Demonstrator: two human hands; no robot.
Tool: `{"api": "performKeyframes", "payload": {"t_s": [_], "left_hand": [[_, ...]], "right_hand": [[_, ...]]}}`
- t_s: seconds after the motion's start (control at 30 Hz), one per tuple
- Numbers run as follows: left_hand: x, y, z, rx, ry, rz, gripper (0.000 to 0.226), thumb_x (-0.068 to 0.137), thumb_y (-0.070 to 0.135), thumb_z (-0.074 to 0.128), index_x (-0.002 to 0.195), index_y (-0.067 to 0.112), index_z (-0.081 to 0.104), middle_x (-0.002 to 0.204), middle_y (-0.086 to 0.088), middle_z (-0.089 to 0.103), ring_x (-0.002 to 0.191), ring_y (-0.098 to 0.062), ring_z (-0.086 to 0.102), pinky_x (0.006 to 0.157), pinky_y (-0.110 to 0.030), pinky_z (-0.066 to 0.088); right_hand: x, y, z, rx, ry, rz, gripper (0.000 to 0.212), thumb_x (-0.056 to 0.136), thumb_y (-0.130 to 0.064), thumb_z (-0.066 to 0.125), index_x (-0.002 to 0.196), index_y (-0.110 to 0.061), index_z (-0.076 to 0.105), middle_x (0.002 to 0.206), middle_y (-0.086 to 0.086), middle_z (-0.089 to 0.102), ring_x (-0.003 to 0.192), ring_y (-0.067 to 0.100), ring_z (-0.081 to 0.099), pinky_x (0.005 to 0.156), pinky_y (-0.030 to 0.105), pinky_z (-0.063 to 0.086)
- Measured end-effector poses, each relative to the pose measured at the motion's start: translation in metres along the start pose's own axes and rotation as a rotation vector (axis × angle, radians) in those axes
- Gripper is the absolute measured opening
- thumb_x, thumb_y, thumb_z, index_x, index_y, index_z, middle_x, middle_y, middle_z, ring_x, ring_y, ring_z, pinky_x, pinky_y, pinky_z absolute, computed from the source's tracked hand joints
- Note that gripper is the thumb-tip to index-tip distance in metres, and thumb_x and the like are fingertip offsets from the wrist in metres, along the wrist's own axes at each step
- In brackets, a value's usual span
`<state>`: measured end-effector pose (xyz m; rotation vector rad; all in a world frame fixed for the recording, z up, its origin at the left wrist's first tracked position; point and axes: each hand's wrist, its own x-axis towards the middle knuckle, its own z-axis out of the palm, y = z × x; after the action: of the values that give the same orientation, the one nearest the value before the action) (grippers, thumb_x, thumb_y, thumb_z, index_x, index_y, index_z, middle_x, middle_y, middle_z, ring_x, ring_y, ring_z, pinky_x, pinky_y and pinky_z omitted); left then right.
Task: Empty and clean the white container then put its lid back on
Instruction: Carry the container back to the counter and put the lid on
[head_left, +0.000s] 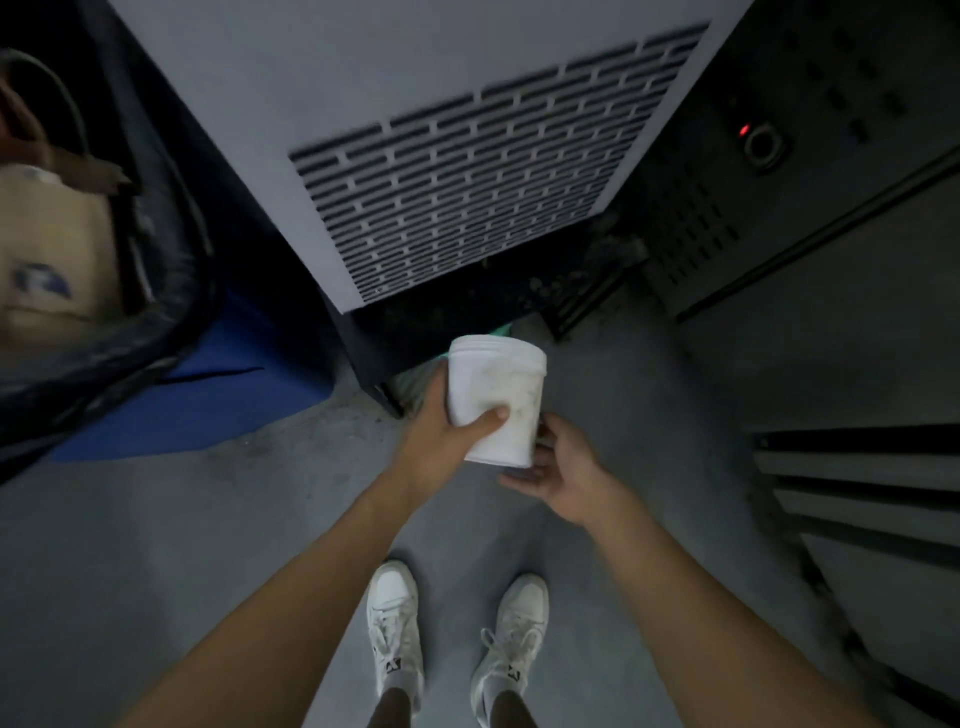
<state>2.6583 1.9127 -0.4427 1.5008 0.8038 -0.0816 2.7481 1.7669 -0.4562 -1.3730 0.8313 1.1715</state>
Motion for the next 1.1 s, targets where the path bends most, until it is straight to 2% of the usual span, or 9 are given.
{"api": "performKeyframes", "payload": {"t_s": [0.07,0.13,0.27,0.4,0.5,0.6,0.8,0.97,1.1], "left_hand": [[-0.025,0.032,-0.013,-0.006,0.001,0.022,0.077,0.073,0.06,0.085,0.138,0.062,0.043,0.131,0.034,0.064,0.127,-0.004,0.064,0.11,-0.046,0.055],[-0.051,0.064,-0.029,-0.003,0.003,0.056,0.078,0.072,0.062,0.086,0.133,0.07,0.038,0.135,0.031,0.063,0.128,-0.005,0.064,0.109,-0.046,0.055],[-0.103,0.124,-0.063,0.011,0.048,0.13,0.075,0.068,0.066,0.084,0.122,0.081,0.034,0.12,0.051,0.059,0.11,0.021,0.061,0.091,-0.02,0.055],[-0.158,0.173,-0.092,-0.039,0.117,0.199,0.081,0.07,0.057,0.085,0.137,0.054,0.04,0.119,0.04,0.065,0.107,0.022,0.063,0.081,-0.008,0.054],[-0.194,0.202,-0.116,-0.041,0.203,0.262,0.081,0.072,0.05,0.09,0.139,0.051,0.044,0.129,0.025,0.068,0.117,0.006,0.067,0.092,-0.025,0.06],[-0.228,0.219,-0.139,-0.065,0.3,0.306,0.092,0.077,0.04,0.093,0.153,0.026,0.043,0.143,0.003,0.064,0.13,-0.017,0.065,0.104,-0.05,0.058],[-0.314,0.226,-0.177,-0.106,0.546,0.324,0.097,0.077,0.038,0.094,0.155,0.021,0.039,0.147,0.002,0.06,0.134,-0.017,0.061,0.107,-0.051,0.057],[-0.425,0.213,-0.198,-0.147,0.849,0.314,0.1,0.08,0.034,0.094,0.159,0.022,0.035,0.152,0.001,0.055,0.138,-0.02,0.057,0.109,-0.05,0.055],[-0.524,0.198,-0.207,-0.217,1.061,0.326,0.1,0.071,0.043,0.096,0.153,0.027,0.042,0.147,0.006,0.059,0.132,-0.013,0.062,0.105,-0.043,0.059]], "right_hand": [[-0.046,-0.005,0.011,0.003,-0.024,-0.006,0.044,0.106,-0.038,0.051,0.131,-0.003,0.062,0.119,0.026,0.066,0.09,0.039,0.066,0.084,0.057,0.059],[-0.092,-0.009,0.025,0.017,-0.043,-0.019,0.049,0.106,-0.038,0.052,0.137,-0.001,0.061,0.125,0.029,0.066,0.093,0.041,0.067,0.084,0.058,0.058],[-0.171,-0.02,0.056,0.004,-0.076,-0.097,0.045,0.105,-0.036,0.053,0.135,-0.004,0.065,0.133,0.026,0.069,0.107,0.043,0.069,0.096,0.059,0.058],[-0.246,-0.032,0.087,-0.062,-0.115,-0.197,0.038,0.106,-0.038,0.051,0.127,-0.012,0.07,0.123,0.017,0.075,0.112,0.038,0.071,0.086,0.053,0.063],[-0.29,-0.038,0.115,-0.125,-0.147,-0.265,0.038,0.107,-0.035,0.047,0.125,-0.013,0.072,0.118,0.016,0.077,0.108,0.037,0.073,0.08,0.051,0.065],[-0.328,-0.035,0.143,-0.206,-0.213,-0.301,0.038,0.108,-0.033,0.045,0.124,-0.012,0.073,0.118,0.017,0.078,0.111,0.038,0.073,0.086,0.052,0.064],[-0.381,-0.004,0.188,-0.414,-0.388,-0.304,0.04,0.108,-0.036,0.043,0.131,-0.015,0.069,0.124,0.015,0.076,0.115,0.037,0.071,0.082,0.05,0.064],[-0.445,0.062,0.227,-0.63,-0.584,-0.266,0.039,0.109,-0.037,0.043,0.116,-0.016,0.074,0.098,0.011,0.084,0.101,0.033,0.074,0.065,0.043,0.067],[-0.502,0.131,0.248,-0.805,-0.723,-0.285,0.042,0.106,-0.043,0.044,0.114,-0.015,0.074,0.114,0.017,0.078,0.11,0.038,0.071,0.09,0.05,0.061]]}}
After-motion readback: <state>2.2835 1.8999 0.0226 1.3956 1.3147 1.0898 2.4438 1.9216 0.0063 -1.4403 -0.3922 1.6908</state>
